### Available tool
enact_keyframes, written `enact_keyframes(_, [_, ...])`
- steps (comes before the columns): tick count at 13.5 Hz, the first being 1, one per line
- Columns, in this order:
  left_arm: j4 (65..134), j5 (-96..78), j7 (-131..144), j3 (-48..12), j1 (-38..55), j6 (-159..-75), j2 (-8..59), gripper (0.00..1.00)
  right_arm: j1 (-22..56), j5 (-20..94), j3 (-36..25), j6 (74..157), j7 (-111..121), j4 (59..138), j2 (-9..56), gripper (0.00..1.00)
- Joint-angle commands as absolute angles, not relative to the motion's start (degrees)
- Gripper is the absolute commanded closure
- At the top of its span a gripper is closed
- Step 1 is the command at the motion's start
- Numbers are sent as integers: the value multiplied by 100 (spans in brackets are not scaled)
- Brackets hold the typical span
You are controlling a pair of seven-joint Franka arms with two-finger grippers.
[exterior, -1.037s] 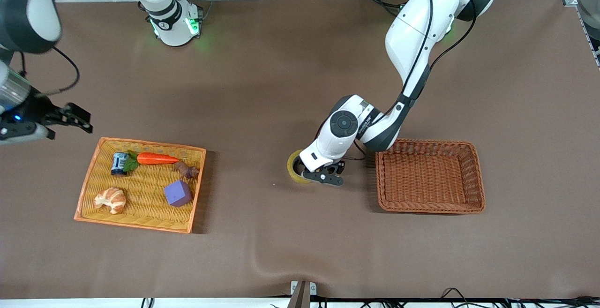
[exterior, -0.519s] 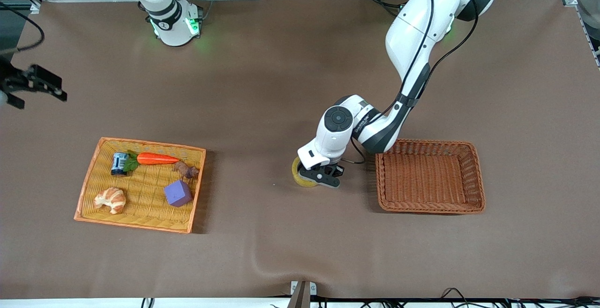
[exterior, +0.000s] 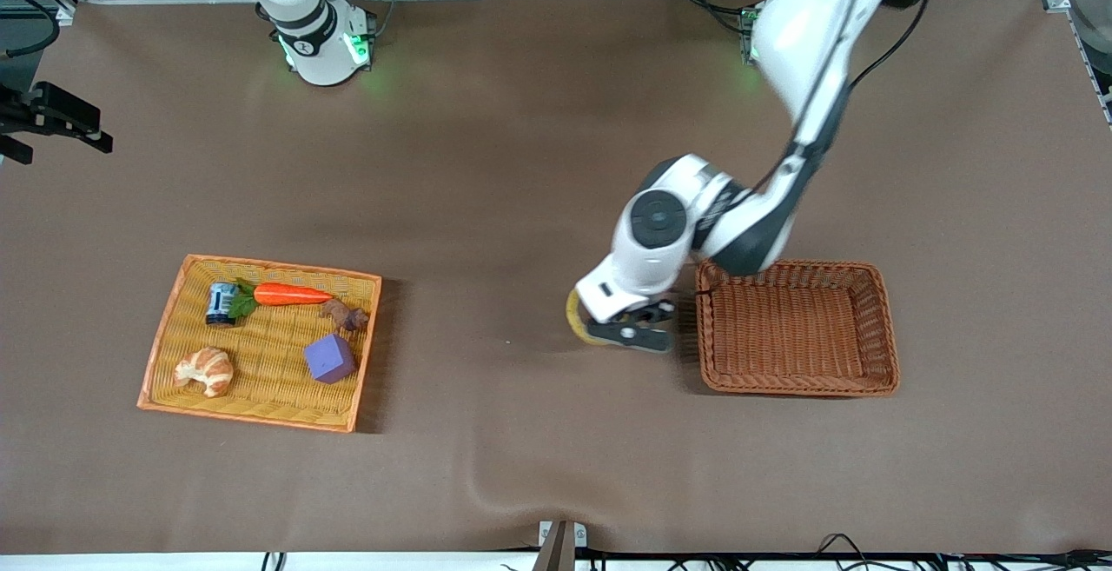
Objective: Transfer tape with both arms
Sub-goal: 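Lift the tape roll with the left gripper over the brown basket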
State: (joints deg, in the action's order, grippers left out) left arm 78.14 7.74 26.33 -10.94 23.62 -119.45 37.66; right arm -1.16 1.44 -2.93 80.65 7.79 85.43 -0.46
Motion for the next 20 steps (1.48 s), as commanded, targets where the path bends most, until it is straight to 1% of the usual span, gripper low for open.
enact_keyframes(1, [8121, 448, 2383, -1204, 1681, -10981, 2797, 100, -141, 255, -185, 7963, -103, 8517, -88, 0])
enact_keyframes(3, [8138, 379, 1543, -1204, 1224, -10496, 2480, 100, -158, 360, -167, 7954, -141, 8560, -158, 0])
enact_keyframes(4, [8226, 300, 1086, -1204, 1022, -10372, 2348, 100, -150, 360, -176, 7937, -141, 8569, -158, 0])
enact_keyframes(5, [8453, 299, 777, -1204, 819, -10371, 2164, 100, -132, 352, -167, 7937, -132, 8561, -167, 0])
enact_keyframes(6, [8768, 351, 478, -1204, 687, -10510, 2006, 100, -71, 343, -167, 7980, -132, 8561, -167, 0])
enact_keyframes(8, [9419, 308, -678, -1213, 371, -11115, 1890, 100, -70, 316, -167, 8103, -132, 8561, -167, 0])
enact_keyframes(9, [9561, 255, -1451, -1222, 230, -11344, 1951, 100, -70, 290, -176, 8191, -123, 8569, -167, 0])
enact_keyframes(12, [9580, -202, -2871, -1213, 35, -11399, 2407, 100, -62, 281, -185, 8306, -106, 8569, -158, 0])
enact_keyframes(14, [9580, -185, -2935, -1204, 87, -11417, 2697, 100, -62, 281, -185, 8297, -105, 8569, -158, 0])
enact_keyframes(17, [9554, -141, -2848, -1204, 132, -11750, 3093, 100, -70, 281, -193, 8227, -97, 8578, -158, 0])
enact_keyframes(20, [9545, -141, -2681, -1178, 80, -12058, 3339, 100, -53, 264, -185, 8165, -97, 8622, -176, 0])
